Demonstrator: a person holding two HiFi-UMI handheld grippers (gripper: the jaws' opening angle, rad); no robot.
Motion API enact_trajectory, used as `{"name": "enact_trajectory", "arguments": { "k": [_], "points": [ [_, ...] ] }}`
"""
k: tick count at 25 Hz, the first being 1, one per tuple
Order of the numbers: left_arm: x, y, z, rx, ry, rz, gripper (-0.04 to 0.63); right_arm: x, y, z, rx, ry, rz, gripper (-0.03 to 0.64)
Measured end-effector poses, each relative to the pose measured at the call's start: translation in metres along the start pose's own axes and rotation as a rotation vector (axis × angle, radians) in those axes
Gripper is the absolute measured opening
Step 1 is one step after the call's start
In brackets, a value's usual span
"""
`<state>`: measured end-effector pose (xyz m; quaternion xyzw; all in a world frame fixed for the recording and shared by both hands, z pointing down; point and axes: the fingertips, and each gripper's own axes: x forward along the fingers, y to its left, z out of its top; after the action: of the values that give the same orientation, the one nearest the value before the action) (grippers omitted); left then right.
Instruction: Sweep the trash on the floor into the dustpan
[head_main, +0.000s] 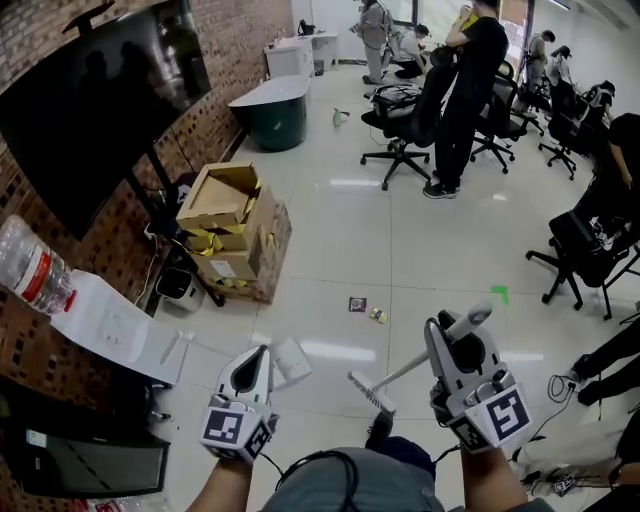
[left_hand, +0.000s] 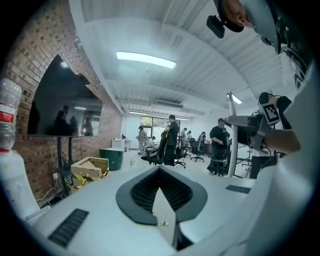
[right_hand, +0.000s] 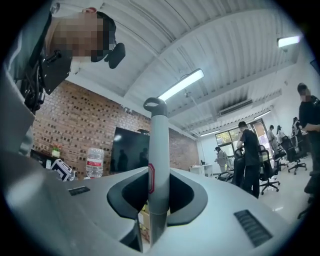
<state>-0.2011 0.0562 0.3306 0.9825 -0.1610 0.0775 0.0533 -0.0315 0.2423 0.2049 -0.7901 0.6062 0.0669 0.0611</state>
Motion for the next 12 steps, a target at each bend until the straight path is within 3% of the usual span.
{"name": "enact_trajectory", "arguments": {
  "k": [5, 12],
  "points": [
    [0.075, -0.024, 0.000, -0.016, 0.021, 0.085, 0.009, 0.013, -0.078, -0.026, 0.004, 0.041, 0.083, 0.084],
    [0.152, -0.065, 0.010, -0.025, 0.066, 0.095, 0.009, 0.036, -0.194, -0.052, 0.001, 0.092, 0.035, 0.084]
  ]
}}
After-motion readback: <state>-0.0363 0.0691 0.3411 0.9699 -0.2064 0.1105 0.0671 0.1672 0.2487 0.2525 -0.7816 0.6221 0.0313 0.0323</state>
